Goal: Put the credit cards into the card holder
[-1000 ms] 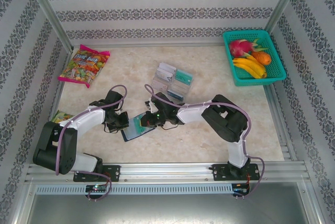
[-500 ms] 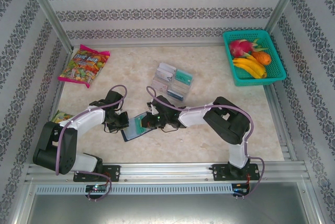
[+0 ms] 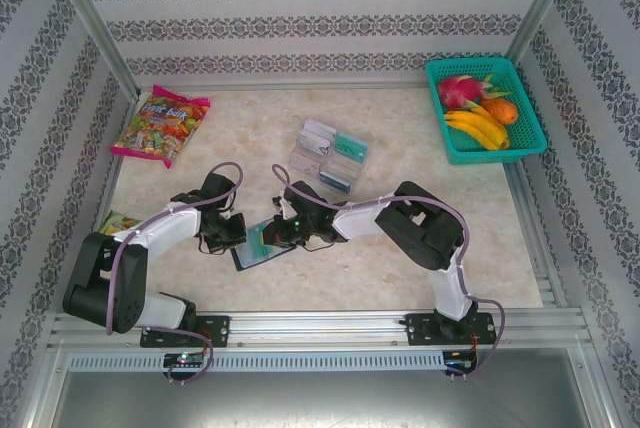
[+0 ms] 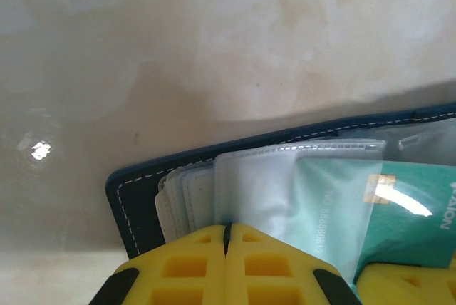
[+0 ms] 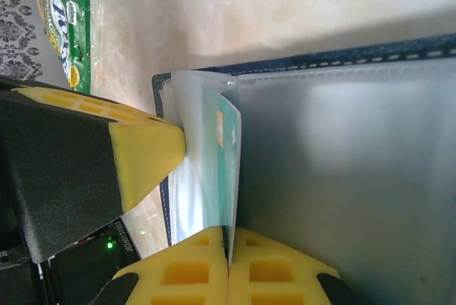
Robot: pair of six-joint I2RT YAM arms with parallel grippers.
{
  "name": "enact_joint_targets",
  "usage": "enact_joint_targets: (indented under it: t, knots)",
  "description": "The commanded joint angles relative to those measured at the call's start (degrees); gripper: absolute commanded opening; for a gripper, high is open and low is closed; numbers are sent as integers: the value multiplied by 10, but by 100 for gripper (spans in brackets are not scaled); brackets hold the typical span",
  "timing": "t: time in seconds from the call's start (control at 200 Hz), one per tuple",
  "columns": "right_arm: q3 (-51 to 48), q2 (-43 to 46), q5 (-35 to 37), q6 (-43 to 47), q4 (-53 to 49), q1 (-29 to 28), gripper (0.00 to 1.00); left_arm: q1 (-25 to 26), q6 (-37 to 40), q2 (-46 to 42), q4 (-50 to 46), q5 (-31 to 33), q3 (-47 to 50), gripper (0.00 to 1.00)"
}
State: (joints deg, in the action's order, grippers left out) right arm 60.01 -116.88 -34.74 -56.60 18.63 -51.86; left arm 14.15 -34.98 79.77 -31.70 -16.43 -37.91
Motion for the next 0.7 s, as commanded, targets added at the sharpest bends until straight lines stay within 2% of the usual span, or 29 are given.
enact_joint_targets:
  t: [0.0,0.105,0.18,0.365,0.48,0.694]
  knots:
    - [6,-46,-30,26,-56,-4,5,0,4,26,-50,49,29,0]
    - [16,-64,-23,32,-60,-4,5,0,-1,12,-59,56,21,13]
    - [10,-65,-8,34,-61,-3,5,0,-3,3,-74,65,11,19]
    - [-6,-43,29,49,-80,0,5,0,-16,-13,-111,101,-8,19]
    - [-9,-36,40,55,-89,0,5,0,-29,-22,-132,134,-14,14]
    - [5,-27,52,70,-118,-3,5,0,-39,-40,-116,125,3,13]
